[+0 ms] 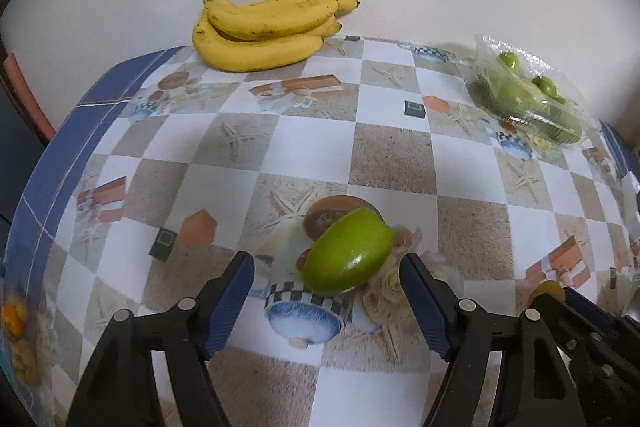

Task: Organize fruits
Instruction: 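Close the right tool on the kiwi while the left tool closes on the green fruit, then carry the kiwi over the bowl while the left tool carries the green fruit there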

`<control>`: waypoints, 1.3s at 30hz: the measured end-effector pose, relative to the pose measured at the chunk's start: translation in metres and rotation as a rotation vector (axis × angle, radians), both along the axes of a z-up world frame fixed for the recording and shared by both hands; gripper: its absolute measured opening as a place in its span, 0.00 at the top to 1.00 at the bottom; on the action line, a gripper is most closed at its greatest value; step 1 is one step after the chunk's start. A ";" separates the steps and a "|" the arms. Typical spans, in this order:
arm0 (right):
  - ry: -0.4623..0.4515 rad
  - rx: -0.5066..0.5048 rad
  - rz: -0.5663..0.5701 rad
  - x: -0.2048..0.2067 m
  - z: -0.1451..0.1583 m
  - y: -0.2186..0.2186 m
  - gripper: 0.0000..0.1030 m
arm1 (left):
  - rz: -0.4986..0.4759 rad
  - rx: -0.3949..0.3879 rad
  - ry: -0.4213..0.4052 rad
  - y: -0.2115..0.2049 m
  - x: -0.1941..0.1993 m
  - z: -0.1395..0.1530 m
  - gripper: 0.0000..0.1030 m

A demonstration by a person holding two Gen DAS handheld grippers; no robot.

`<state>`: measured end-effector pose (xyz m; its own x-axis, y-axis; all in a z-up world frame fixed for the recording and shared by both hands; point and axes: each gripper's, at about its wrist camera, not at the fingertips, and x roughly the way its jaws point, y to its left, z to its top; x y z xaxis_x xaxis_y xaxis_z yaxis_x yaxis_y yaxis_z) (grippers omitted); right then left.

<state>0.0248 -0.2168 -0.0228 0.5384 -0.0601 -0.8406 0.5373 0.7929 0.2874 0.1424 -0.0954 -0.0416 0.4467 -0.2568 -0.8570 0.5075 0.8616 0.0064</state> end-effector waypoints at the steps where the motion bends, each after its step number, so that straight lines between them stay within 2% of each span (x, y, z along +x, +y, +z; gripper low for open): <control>1: 0.002 0.001 -0.001 0.000 -0.002 -0.002 0.73 | -0.002 0.008 0.002 -0.002 0.001 -0.003 0.27; 13: 0.019 0.031 -0.001 0.003 -0.014 -0.007 0.73 | -0.011 0.001 -0.007 -0.009 0.004 -0.010 0.36; 15: 0.019 0.033 0.001 0.002 -0.015 -0.007 0.73 | -0.020 -0.019 -0.002 -0.009 0.004 -0.008 0.52; 17: 0.020 0.035 -0.002 0.002 -0.015 -0.008 0.73 | -0.017 -0.016 -0.006 -0.009 0.003 -0.006 0.54; 24: 0.027 0.042 -0.005 0.000 -0.015 -0.009 0.73 | -0.006 -0.030 0.015 -0.006 0.002 -0.004 0.56; 31: 0.036 0.050 -0.010 -0.006 -0.010 -0.005 0.73 | 0.053 -0.043 0.074 0.004 -0.006 0.005 0.58; 39: 0.021 0.055 -0.023 -0.025 0.010 0.002 0.73 | 0.065 -0.054 0.079 0.017 -0.030 0.025 0.61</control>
